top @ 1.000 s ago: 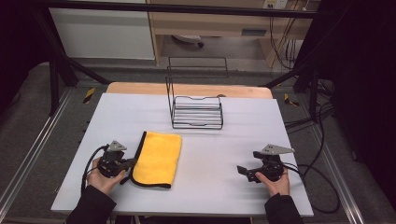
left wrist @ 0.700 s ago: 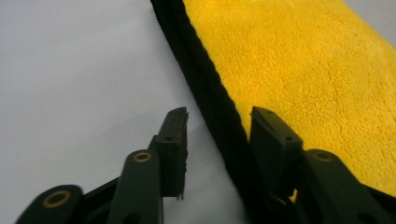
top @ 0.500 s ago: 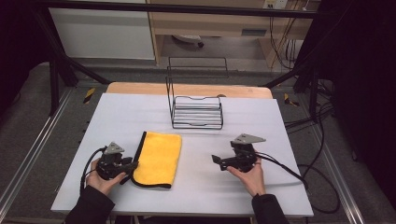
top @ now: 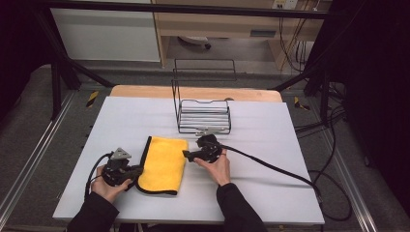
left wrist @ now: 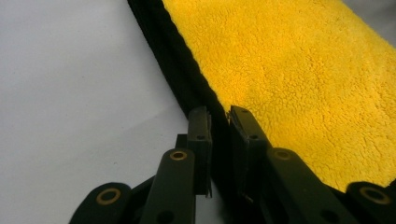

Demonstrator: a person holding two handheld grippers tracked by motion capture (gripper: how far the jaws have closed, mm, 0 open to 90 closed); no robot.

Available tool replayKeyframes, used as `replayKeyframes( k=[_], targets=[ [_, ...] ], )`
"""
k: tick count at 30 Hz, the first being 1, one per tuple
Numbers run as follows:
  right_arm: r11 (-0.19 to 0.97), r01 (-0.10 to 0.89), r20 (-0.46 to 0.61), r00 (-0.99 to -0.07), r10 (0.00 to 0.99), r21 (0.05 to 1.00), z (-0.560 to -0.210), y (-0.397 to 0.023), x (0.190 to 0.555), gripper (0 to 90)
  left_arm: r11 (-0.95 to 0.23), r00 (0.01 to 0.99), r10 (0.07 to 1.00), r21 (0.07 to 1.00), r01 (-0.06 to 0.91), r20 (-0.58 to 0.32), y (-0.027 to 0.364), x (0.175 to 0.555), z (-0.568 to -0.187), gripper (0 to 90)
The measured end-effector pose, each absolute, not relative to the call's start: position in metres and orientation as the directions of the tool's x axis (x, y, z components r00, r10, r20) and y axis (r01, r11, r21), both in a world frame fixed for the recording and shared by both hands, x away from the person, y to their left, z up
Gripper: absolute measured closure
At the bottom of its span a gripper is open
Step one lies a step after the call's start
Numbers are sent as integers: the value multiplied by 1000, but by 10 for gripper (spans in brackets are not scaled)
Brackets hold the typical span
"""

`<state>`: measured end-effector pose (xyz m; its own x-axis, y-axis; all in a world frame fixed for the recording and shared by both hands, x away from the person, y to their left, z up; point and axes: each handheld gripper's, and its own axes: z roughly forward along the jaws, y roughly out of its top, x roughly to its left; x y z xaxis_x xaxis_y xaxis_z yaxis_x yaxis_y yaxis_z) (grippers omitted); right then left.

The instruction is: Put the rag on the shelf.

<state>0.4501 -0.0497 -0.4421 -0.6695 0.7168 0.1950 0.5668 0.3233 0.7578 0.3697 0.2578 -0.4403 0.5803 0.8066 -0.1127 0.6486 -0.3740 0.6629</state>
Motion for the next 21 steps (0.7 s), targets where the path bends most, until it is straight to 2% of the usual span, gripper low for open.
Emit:
replayKeyframes(
  k=[1, 2, 5, 6, 7, 10, 12, 13, 14, 21],
  targets=[
    [323, 581, 203, -662, 722, 747, -448, -41, 456, 342, -373, 581, 806, 663, 649, -114, 258, 370, -440, 790],
    [323, 581, 203, -662, 722, 747, -448, -41, 456, 342, -373, 582, 805, 664, 648, -116, 258, 370, -440, 790],
    [326, 595, 212, -658, 722, 735, -453, -33, 459, 446, -375, 586, 801, 664, 647, -118, 259, 370, -441, 789],
    [319, 603, 227, -656, 720, 731, -455, -28, 458, 523, -375, 587, 801, 664, 646, -118, 259, 370, -441, 789],
    [319, 603, 227, -656, 720, 731, -455, -28, 458, 523, -376, 587, 801, 664, 646, -117, 259, 370, -441, 789],
    [275, 642, 276, -621, 733, 715, -456, -26, 457, 637, -375, 585, 803, 665, 646, -115, 259, 370, -440, 789],
    [266, 650, 286, -614, 735, 712, -456, -26, 456, 667, -371, 582, 804, 663, 650, -122, 259, 371, -440, 790],
    [254, 662, 306, -607, 733, 706, -456, -25, 455, 750, -368, 581, 804, 663, 652, -125, 259, 371, -440, 790],
    [247, 665, 312, -604, 733, 705, -456, -25, 454, 788, -363, 577, 806, 663, 654, -128, 259, 371, -440, 790],
    [244, 655, 305, -607, 734, 715, -446, -29, 451, 836, -329, 557, 816, 670, 666, -153, 261, 371, -441, 779]
  ],
)
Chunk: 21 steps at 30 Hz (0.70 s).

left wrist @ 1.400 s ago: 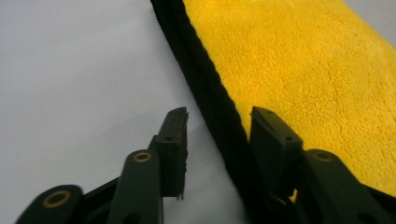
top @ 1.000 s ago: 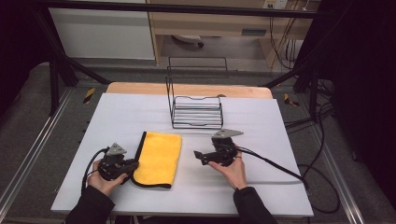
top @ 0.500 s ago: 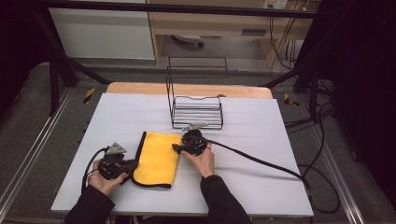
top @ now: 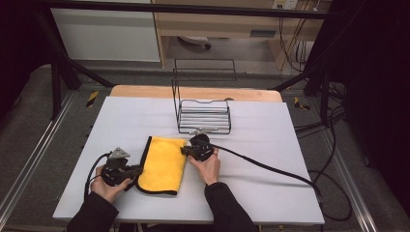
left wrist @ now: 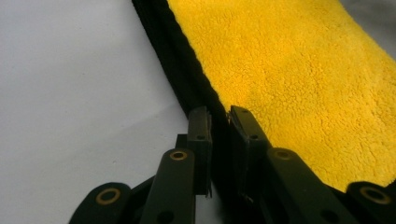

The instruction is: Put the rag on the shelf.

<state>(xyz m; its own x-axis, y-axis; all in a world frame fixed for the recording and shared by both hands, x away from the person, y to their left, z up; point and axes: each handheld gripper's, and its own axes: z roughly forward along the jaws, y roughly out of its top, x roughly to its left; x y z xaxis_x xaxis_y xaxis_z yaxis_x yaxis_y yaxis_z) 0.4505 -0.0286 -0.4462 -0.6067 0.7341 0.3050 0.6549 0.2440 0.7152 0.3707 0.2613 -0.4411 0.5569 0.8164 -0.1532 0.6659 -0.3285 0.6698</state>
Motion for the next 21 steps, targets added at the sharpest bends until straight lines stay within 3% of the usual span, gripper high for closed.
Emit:
replayKeyframes(
  k=[5, 8, 13, 16, 21],
  targets=[
    [269, 646, 262, -604, 753, 715, -436, -33, 442, 837, -330, 550, 826, 685, 650, -123, 258, 369, -442, 660],
    [275, 642, 251, -603, 757, 715, -436, -35, 440, 837, -328, 555, 820, 682, 654, -138, 256, 369, -443, 658],
    [267, 650, 257, -594, 762, 712, -441, -38, 439, 836, -319, 552, 815, 662, 678, -173, 252, 369, -444, 686],
    [265, 645, 254, -595, 762, 716, -445, -39, 439, 837, -309, 546, 813, 645, 699, -201, 252, 371, -443, 763],
    [275, 639, 238, -597, 766, 718, -435, -46, 433, 839, -321, 565, 800, 649, 690, -204, 244, 367, -441, 804]
  ],
)
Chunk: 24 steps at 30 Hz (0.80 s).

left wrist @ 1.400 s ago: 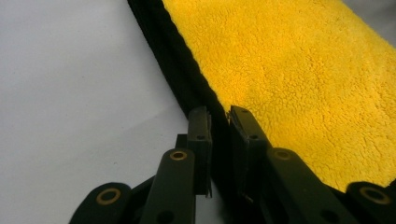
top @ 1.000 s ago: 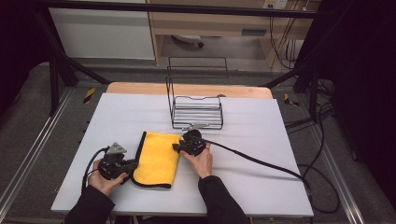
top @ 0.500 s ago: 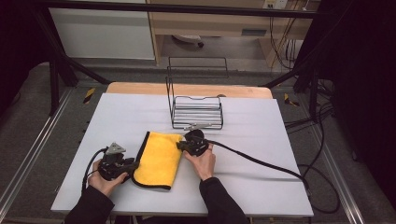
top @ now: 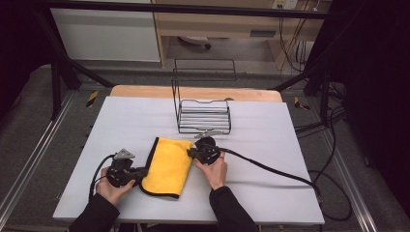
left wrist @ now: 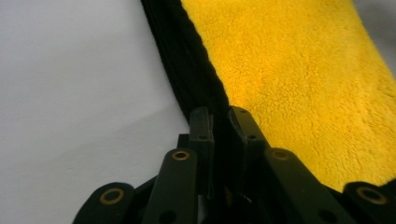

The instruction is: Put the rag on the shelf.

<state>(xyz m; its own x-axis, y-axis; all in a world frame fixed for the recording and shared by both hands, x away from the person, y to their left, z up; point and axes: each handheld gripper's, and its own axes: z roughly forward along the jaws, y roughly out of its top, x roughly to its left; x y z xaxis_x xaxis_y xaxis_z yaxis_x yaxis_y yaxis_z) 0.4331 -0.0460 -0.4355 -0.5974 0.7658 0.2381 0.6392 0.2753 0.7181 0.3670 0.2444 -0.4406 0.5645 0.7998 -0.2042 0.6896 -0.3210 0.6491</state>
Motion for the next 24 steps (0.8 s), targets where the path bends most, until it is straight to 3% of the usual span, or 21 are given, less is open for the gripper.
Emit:
replayKeyframes(
  k=[8, 17, 20, 24],
  targets=[
    [323, 641, 189, -598, 779, 696, -422, -80, 420, 838, -339, 623, 741, 661, 670, -251, 199, 347, -438, 798],
    [382, 574, 119, -649, 751, 724, -436, -110, 423, 829, -355, 634, 748, 689, 632, -196, 171, 341, -444, 767],
    [396, 566, 101, -654, 750, 723, -444, -108, 426, 811, -370, 647, 741, 695, 616, -178, 175, 343, -440, 719],
    [390, 527, 68, -654, 753, 755, -441, -113, 424, 692, -386, 648, 754, 725, 570, -107, 183, 351, -429, 579]
  ],
)
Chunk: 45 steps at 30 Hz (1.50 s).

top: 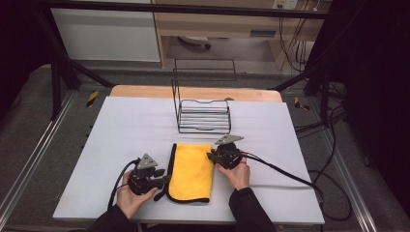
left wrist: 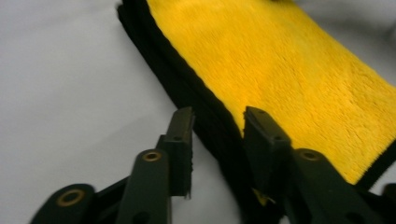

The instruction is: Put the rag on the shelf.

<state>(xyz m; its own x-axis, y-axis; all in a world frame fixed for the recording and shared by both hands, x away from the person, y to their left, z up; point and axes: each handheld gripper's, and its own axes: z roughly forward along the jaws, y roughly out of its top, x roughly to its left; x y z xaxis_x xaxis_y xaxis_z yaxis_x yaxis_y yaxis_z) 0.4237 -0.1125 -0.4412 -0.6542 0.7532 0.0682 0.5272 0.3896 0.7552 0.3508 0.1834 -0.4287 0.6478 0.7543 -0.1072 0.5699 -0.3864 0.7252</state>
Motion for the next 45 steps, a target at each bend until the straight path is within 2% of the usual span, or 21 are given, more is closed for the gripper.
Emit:
replayKeyframes(
  k=[2, 7, 8, 11, 13, 15, 19, 21, 30, 32, 35, 40, 45],
  targets=[
    [371, 519, 77, -653, 754, 770, -436, -118, 423, 614, -388, 652, 752, 730, 563, -102, 188, 360, -425, 474],
    [334, 523, 113, -650, 752, 784, -425, -135, 420, 416, -373, 645, 757, 737, 563, -110, 190, 388, -422, 306],
    [334, 523, 113, -650, 752, 784, -425, -135, 420, 416, -373, 643, 758, 734, 568, -112, 189, 394, -422, 306],
    [331, 528, 119, -647, 753, 782, -427, -143, 417, 319, -366, 629, 770, 731, 576, -110, 184, 412, -423, 289],
    [326, 531, 123, -644, 755, 782, -429, -149, 414, 263, -356, 622, 774, 730, 584, -120, 179, 423, -424, 319],
    [322, 530, 126, -645, 754, 784, -430, -150, 413, 255, -359, 610, 785, 728, 584, -102, 173, 432, -425, 322],
    [312, 535, 137, -642, 754, 785, -433, -155, 410, 206, -379, 590, 804, 705, 599, -69, 163, 448, -429, 403],
    [311, 537, 139, -640, 756, 784, -433, -156, 409, 187, -372, 587, 804, 692, 619, -92, 161, 454, -433, 453],
    [270, 552, 183, -631, 754, 789, -434, -154, 414, 184, -347, 588, 792, 674, 652, -162, 154, 463, -444, 541],
    [259, 558, 197, -627, 754, 788, -435, -153, 415, 198, -339, 587, 789, 670, 661, -180, 154, 463, -445, 600],
    [262, 565, 198, -624, 756, 782, -435, -149, 419, 202, -341, 590, 787, 672, 657, -177, 154, 464, -445, 604],
    [218, 585, 238, -603, 762, 781, -442, -142, 428, 251, -347, 597, 783, 674, 653, -175, 153, 463, -446, 616],
    [262, 604, 214, -600, 771, 753, -449, -127, 438, 324, -348, 605, 770, 661, 665, -203, 154, 463, -445, 711]
  ],
)
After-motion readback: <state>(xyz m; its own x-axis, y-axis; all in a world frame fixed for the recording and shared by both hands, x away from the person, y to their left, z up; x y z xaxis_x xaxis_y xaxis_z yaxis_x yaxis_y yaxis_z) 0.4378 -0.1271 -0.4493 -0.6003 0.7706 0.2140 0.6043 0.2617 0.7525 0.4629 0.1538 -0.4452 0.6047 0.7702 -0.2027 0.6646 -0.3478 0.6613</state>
